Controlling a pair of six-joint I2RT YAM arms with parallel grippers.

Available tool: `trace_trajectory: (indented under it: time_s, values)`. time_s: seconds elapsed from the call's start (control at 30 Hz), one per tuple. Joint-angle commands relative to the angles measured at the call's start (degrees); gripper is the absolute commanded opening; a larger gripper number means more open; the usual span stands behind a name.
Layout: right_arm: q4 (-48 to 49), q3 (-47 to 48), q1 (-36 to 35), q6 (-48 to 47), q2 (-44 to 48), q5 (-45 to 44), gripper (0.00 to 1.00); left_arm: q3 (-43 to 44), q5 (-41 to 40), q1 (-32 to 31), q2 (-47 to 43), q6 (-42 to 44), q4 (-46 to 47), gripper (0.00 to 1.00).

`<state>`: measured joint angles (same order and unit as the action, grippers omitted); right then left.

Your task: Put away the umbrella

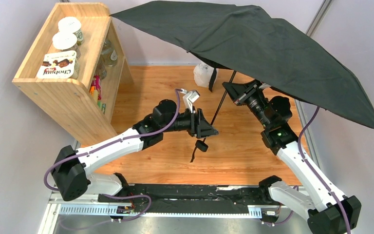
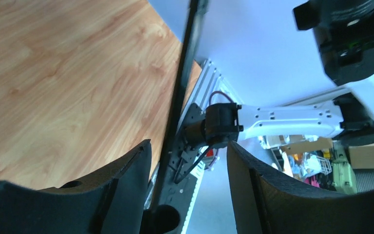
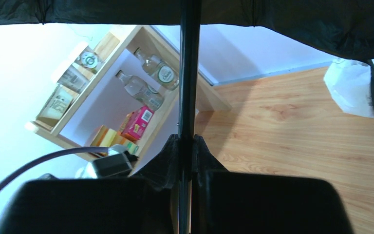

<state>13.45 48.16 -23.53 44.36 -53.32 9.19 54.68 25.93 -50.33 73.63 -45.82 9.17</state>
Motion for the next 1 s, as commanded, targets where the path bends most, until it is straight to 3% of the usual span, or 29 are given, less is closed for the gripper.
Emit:
trace_trajectory:
  time_s: [0.0,0.07,0.13,0.17,0.2,0.23,0.4,0.43,0.47,0.6,0.67,0.87,0.97]
  values:
    - [7.8,3.8,0.3,2.3,1.4,3.8,0.0,-1.4,0.2,-0.3,-1.6,3.1,1.6,0.64]
    - [7.6,4.3,0.3,3.2,1.6,4.2,0.0,-1.2,-1.0,-0.7,-1.4,3.6,-0.3,0.61]
    - [7.3,4.9,0.3,4.2,1.6,4.7,0.0,-0.8,-1.4,-0.7,-1.1,4.9,-2.7,0.38]
    - [7.2,5.3,0.4,4.6,1.6,5.0,0.0,-0.8,-2.5,-0.8,-1.3,5.4,-3.1,0.13]
    - [6.4,5.6,0.4,4.8,1.3,5.0,0.0,-0.8,-3.2,-1.2,-1.7,6.4,-3.7,0.04]
    - [5.5,6.3,0.5,4.7,1.1,4.7,0.0,-1.1,-4.7,-1.4,-2.5,7.1,-3.4,0.0]
    - [3.9,8.5,0.9,8.2,-0.9,-0.1,0.04,-3.5,-12.6,-4.4,-6.5,11.3,-1.5,0.0]
    - [3.1,9.3,0.9,8.8,-1.5,-1.5,0.11,-4.3,-14.3,-4.8,-7.7,11.5,-1.2,0.0]
    - [3.0,10.1,1.3,9.4,-2.5,-2.2,0.24,-4.7,-15.0,-5.0,-8.5,11.6,-0.8,0.0]
    - [3.3,14.3,3.7,13.1,-7.5,-1.9,0.37,-7.2,-17.8,-5.3,-11.5,11.5,0.5,0.0]
    - [4.1,16.1,5.1,13.9,-10.0,-2.0,0.48,-7.7,-18.5,-5.5,-12.4,11.6,1.0,0.0]
    - [3.9,22.5,6.6,12.8,-17.0,0.0,0.63,-7.5,-18.8,-6.3,-13.0,12.2,0.3,0.0]
    - [2.6,25.5,6.5,10.6,-19.2,-1.2,0.65,-7.7,-19.0,-6.7,-13.0,12.2,0.5,0.0]
